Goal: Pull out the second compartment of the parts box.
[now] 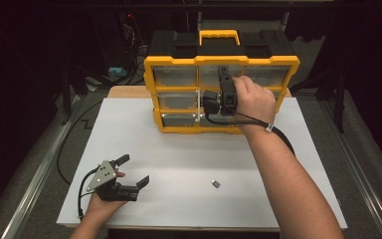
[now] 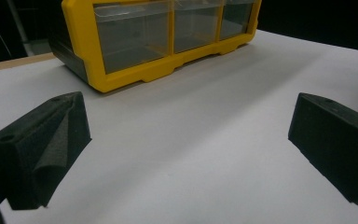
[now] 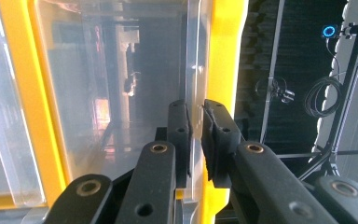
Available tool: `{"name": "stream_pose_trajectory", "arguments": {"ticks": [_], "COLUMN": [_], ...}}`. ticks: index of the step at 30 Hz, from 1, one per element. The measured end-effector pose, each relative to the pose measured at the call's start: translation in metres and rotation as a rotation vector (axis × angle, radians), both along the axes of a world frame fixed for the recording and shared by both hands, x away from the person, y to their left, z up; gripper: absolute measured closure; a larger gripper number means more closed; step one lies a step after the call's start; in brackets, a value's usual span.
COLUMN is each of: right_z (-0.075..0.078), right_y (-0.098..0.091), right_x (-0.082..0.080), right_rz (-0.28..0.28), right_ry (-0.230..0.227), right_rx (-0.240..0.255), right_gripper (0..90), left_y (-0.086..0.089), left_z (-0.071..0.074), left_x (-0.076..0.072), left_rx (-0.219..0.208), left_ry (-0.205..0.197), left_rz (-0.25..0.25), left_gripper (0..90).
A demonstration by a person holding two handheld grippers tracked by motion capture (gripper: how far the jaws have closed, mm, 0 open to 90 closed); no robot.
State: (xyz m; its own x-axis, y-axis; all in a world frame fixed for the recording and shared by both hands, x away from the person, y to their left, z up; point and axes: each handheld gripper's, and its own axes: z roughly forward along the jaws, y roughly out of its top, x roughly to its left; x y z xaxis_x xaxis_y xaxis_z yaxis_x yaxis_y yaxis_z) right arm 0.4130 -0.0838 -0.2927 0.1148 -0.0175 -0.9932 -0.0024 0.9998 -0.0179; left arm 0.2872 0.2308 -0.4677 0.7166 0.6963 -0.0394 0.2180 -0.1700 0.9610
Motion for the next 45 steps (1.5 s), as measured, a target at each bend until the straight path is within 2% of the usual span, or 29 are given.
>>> {"name": "stream_pose_trajectory", "arguments": {"ticks": [24, 29, 35, 39, 43, 45], "right_z": [0.000, 0.001, 0.003, 0.007, 0.015, 0.019], "right_y": [-0.003, -0.004, -0.005, -0.005, -0.005, -0.004], "right_x": [-0.032, -0.035, -0.041, -0.045, -0.046, -0.044], "right_rz": [0.024, 0.030, 0.039, 0.042, 0.037, 0.031], "right_ry": [0.005, 0.022, 0.047, 0.061, 0.088, 0.118], "right_rx": [-0.005, -0.012, 0.012, 0.013, 0.024, 0.033], "right_gripper": [82.7, 81.9, 82.4, 76.8, 63.1, 56.7], "left_y": [0.000, 0.000, -0.001, -0.001, -0.001, -0.001], "left_z": [0.000, 0.000, 0.000, 0.000, 0.000, 0.000], "left_x": [0.000, -0.001, -0.001, -0.001, -0.001, -0.001], "left_rx": [0.000, 0.002, 0.002, 0.007, 0.008, 0.006], "left_ry": [0.003, 0.002, 0.002, 0.003, 0.002, 0.001], "left_rz": [-0.004, -0.004, -0.007, -0.010, -0.009, -0.010], "left_gripper": [0.3, 0.3, 0.3, 0.3, 0.3, 0.3]}}
